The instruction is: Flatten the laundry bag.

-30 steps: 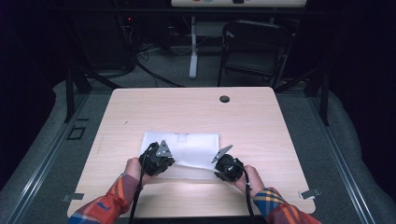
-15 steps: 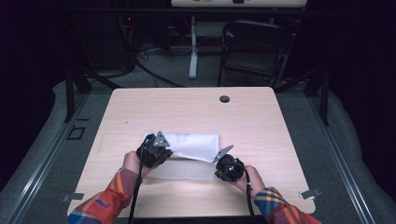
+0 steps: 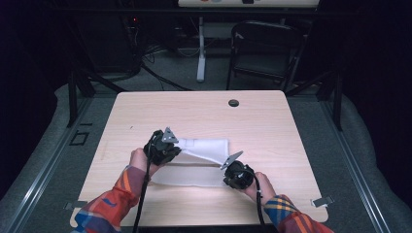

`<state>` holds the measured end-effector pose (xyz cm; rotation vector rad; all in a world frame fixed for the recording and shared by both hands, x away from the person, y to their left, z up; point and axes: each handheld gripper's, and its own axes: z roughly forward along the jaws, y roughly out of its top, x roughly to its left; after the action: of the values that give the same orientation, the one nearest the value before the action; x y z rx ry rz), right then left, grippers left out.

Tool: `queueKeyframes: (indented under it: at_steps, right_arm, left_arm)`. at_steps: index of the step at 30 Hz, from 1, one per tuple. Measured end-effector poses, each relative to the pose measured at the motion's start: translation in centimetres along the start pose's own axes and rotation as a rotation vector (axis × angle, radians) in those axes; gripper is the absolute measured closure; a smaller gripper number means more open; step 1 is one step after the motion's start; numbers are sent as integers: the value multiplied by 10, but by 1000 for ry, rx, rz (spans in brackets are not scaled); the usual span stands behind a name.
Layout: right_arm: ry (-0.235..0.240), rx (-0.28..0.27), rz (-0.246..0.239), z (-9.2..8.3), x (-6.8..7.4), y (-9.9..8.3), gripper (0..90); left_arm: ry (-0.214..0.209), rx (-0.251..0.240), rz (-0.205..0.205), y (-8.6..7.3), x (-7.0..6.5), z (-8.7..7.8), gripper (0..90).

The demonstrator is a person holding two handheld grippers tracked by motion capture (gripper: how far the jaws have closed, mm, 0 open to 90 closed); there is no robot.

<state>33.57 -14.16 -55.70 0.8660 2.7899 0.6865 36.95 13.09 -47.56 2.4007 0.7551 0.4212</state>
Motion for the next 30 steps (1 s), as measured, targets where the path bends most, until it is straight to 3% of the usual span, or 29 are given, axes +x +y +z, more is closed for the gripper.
queueKeyframes:
  at_steps: [30]
  right_arm:
    - [-3,12,-13,0,2,1,900]
  left_arm:
    - [90,-22,-34,34,33,-5,870]
